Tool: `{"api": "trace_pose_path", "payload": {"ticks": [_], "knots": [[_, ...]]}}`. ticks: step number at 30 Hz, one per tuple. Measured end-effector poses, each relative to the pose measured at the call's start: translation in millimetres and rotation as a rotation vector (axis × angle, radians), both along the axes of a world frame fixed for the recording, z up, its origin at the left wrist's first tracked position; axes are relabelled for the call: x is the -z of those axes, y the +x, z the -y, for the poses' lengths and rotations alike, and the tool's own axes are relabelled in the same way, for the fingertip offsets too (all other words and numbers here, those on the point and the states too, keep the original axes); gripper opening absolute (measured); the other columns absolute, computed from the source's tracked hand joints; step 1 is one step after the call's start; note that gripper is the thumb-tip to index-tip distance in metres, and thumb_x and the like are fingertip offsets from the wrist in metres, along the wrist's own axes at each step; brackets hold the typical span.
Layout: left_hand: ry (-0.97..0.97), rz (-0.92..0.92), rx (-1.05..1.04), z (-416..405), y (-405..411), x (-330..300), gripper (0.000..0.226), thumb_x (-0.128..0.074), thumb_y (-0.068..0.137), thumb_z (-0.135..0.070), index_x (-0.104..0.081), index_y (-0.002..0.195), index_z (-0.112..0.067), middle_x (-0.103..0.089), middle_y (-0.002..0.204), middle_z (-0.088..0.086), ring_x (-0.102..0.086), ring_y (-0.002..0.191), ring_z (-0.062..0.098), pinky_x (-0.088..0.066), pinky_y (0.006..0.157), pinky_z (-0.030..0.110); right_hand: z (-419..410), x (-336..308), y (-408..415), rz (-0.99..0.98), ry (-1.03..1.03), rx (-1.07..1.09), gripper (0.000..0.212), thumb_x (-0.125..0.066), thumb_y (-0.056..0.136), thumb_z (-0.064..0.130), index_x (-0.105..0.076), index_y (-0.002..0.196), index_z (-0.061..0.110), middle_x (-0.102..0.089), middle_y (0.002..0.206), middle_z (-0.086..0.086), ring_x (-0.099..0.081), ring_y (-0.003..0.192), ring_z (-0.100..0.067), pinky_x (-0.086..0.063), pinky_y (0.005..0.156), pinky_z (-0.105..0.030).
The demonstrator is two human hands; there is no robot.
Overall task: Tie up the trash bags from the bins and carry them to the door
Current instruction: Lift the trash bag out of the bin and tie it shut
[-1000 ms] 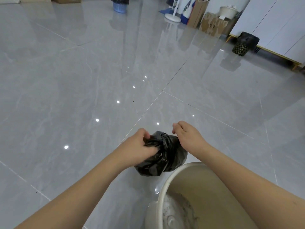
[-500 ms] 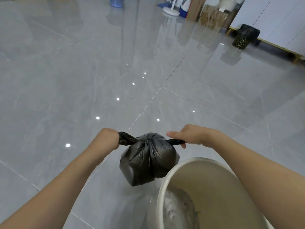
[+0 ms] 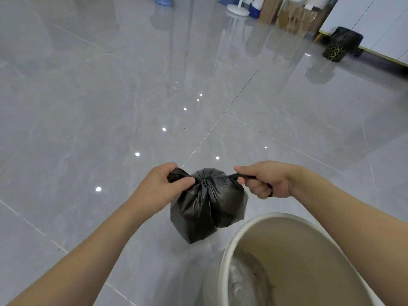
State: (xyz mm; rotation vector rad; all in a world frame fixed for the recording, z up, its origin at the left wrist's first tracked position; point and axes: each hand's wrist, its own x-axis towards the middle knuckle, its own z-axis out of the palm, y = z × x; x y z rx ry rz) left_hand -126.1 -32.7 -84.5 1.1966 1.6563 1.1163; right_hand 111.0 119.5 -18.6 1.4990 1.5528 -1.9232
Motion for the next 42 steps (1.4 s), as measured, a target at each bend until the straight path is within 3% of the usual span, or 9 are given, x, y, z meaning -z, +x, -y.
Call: {"api": "trace_pose_path", "payload": {"ticks": [7,16,20,22,24,27,31,36,42], "knots": [[0.229,-0.333,0.287,-0.8,27.6,3.4,0.014,-0.059,0.089,-0.010,-0.052,0.078,-0.009,-0.049,0.076,-0.006,-0.048,0.069,0.006,-0.037,0.061,0.018,18.0,14.0,-31.8,-0.476,-0.187,0.560,0.024,-0.043,0.101,0.030,-0.061,0.102,0.014,-0.026,0.048,0.007,-0.016,0.043,-0.008,-0.011,0.041,-0.021],[0.097,-0.498,0.141,4.7,12.2,10.8,0.020,-0.045,0.088,-0.019,-0.039,0.070,-0.017,-0.046,0.073,-0.003,-0.042,0.072,0.012,-0.030,0.058,0.026,21.0,29.5,-40.6,-0.232,0.271,0.524,0.014,-0.052,0.098,0.015,-0.065,0.103,0.013,-0.050,0.084,-0.002,-0.033,0.054,-0.011,-0.021,0.037,-0.019],[0.050,-0.432,0.185,5.7,15.3,14.3,0.016,-0.036,0.093,-0.023,-0.049,0.083,-0.020,-0.052,0.075,-0.006,-0.053,0.080,0.010,-0.019,0.112,0.037,22.6,30.6,-37.3,-0.260,0.248,0.440,0.018,-0.053,0.098,0.017,-0.068,0.107,0.014,-0.065,0.101,0.000,-0.051,0.061,-0.012,-0.028,0.038,-0.020],[0.023,-0.377,0.202,3.0,20.2,11.7,0.019,-0.031,0.095,-0.029,-0.048,0.088,-0.026,-0.052,0.075,-0.011,-0.056,0.084,0.005,0.007,0.113,0.041,27.3,32.5,-39.8,-0.139,0.339,0.223,0.019,-0.052,0.098,0.022,-0.068,0.108,0.022,-0.068,0.107,0.003,-0.057,0.075,-0.010,-0.033,0.042,-0.019],[0.023,-0.251,0.198,-1.1,20.4,8.2,0.019,-0.032,0.097,-0.030,-0.050,0.094,-0.025,-0.056,0.079,-0.011,-0.057,0.087,0.008,-0.004,0.115,0.043,30.7,34.3,-44.0,-0.071,0.414,0.071,0.020,-0.051,0.097,0.022,-0.066,0.110,0.026,-0.066,0.099,0.009,-0.054,0.070,-0.008,-0.035,0.046,-0.019],[0.035,0.014,0.152,-6.0,18.2,0.9,0.020,-0.038,0.096,-0.032,-0.054,0.104,-0.023,-0.062,0.095,0.004,-0.058,0.091,0.021,-0.044,0.092,0.043,32.1,35.9,-49.2,-0.076,0.444,0.027,0.022,-0.055,0.092,0.017,-0.067,0.108,0.027,-0.061,0.070,0.021,-0.048,0.048,0.000,-0.037,0.045,-0.018],[0.057,0.088,0.111,-7.6,21.7,-0.5,0.019,-0.042,0.099,-0.029,-0.054,0.090,-0.040,-0.057,0.078,-0.024,-0.053,0.075,-0.005,-0.040,0.066,0.013,33.9,34.4,-50.9,-0.126,0.485,-0.074,0.021,-0.068,0.081,0.021,-0.066,0.102,0.020,-0.058,0.066,0.015,-0.054,0.051,0.002,-0.039,0.045,-0.013],[-0.043,-0.028,0.069,-11.8,17.8,0.2,0.014,-0.044,0.095,-0.042,-0.050,0.090,-0.031,-0.057,0.073,-0.011,-0.052,0.066,0.005,-0.043,0.064,0.029,35.9,39.0,-51.0,-0.124,0.743,-0.251,0.026,-0.073,0.079,0.035,-0.052,0.071,0.021,-0.050,0.065,0.012,-0.050,0.061,-0.005,-0.040,0.060,-0.021],[-0.039,-0.309,0.044,-18.1,9.9,-8.3,0.015,-0.055,0.090,-0.032,-0.055,0.076,-0.027,-0.056,0.071,-0.009,-0.049,0.062,0.002,-0.034,0.056,0.023,34.6,41.9,-54.0,0.012,1.002,-0.507,0.008,-0.052,0.086,0.017,-0.053,0.078,0.020,-0.051,0.095,0.007,-0.053,0.095,-0.018,-0.048,0.083,-0.042]]}}
